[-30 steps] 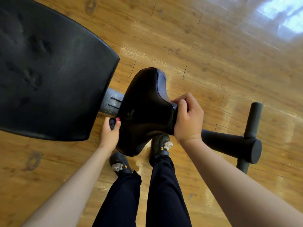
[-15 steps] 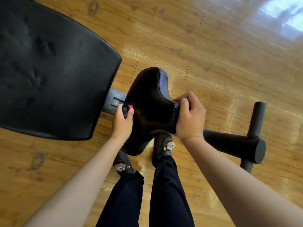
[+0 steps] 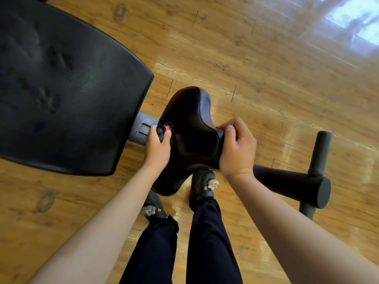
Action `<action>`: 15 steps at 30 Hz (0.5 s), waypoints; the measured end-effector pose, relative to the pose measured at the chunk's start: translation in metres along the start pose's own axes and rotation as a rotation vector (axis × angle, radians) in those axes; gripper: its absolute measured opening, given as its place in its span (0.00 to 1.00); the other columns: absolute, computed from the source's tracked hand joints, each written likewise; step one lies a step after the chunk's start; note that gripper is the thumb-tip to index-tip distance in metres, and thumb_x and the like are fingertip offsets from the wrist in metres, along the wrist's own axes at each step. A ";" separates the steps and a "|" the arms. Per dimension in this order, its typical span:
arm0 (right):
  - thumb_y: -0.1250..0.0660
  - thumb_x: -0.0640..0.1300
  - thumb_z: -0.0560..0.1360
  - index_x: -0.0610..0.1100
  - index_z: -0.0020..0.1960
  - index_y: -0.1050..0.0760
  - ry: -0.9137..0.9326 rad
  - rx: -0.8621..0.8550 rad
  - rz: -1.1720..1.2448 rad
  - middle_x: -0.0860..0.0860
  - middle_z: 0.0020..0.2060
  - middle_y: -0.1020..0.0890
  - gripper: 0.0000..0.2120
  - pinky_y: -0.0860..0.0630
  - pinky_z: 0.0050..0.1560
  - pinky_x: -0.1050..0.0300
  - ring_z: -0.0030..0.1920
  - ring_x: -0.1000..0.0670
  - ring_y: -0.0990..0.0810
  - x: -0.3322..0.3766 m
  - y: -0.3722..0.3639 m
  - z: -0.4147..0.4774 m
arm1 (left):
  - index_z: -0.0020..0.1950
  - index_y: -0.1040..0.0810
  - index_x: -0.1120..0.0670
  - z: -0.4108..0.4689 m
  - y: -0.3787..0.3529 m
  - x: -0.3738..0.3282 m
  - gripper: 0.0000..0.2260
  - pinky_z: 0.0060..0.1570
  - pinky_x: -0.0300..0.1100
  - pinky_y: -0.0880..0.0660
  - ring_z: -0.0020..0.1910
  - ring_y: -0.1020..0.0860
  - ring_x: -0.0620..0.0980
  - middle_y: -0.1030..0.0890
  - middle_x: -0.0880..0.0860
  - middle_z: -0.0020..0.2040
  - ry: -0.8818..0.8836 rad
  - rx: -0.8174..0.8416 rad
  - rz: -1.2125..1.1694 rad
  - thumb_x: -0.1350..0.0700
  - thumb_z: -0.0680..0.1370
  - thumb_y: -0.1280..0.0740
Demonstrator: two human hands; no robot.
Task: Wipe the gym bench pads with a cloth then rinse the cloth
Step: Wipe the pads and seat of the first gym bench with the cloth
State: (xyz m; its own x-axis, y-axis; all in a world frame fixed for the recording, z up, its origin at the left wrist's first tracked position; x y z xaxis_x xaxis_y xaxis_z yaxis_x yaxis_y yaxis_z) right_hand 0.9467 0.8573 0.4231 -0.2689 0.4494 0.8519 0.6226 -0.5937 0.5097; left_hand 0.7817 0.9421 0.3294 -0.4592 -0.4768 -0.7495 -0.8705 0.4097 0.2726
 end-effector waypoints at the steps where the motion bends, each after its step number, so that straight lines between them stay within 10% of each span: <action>1: 0.46 0.41 0.75 0.40 0.40 0.26 0.001 0.000 -0.002 0.51 0.34 0.24 0.12 0.34 0.38 0.72 0.37 0.60 0.28 0.000 0.000 0.000 | 0.67 0.33 0.56 0.005 0.000 -0.001 0.14 0.50 0.36 0.32 0.56 0.30 0.44 0.29 0.47 0.56 0.016 -0.005 -0.004 0.53 0.83 0.42; 10: 0.46 0.41 0.75 0.39 0.40 0.25 -0.007 0.007 0.007 0.50 0.35 0.23 0.12 0.33 0.38 0.71 0.37 0.59 0.27 0.000 0.001 0.000 | 0.48 0.31 0.41 -0.030 -0.010 -0.025 0.05 0.42 0.30 0.32 0.43 0.28 0.30 0.26 0.40 0.46 -0.083 0.097 -0.106 0.52 0.82 0.40; 15: 0.46 0.42 0.75 0.39 0.40 0.25 -0.015 0.005 -0.006 0.49 0.35 0.23 0.12 0.33 0.38 0.70 0.37 0.58 0.27 0.000 0.000 0.000 | 0.53 0.31 0.53 0.004 -0.012 -0.033 0.05 0.40 0.32 0.32 0.45 0.27 0.41 0.25 0.54 0.53 -0.187 0.061 0.117 0.52 0.82 0.40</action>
State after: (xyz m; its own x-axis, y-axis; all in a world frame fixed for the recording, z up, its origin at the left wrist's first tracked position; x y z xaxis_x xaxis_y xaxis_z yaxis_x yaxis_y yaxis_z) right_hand 0.9468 0.8571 0.4234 -0.2614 0.4626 0.8471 0.6247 -0.5879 0.5138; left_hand 0.8079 0.9563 0.3484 -0.5105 -0.2729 -0.8154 -0.7983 0.5028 0.3315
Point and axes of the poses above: each hand's wrist, its own z-axis towards the middle knuckle, its own y-axis out of the back of the hand, x = y × z, the point moved 6 cm from there along z, towards the middle knuckle
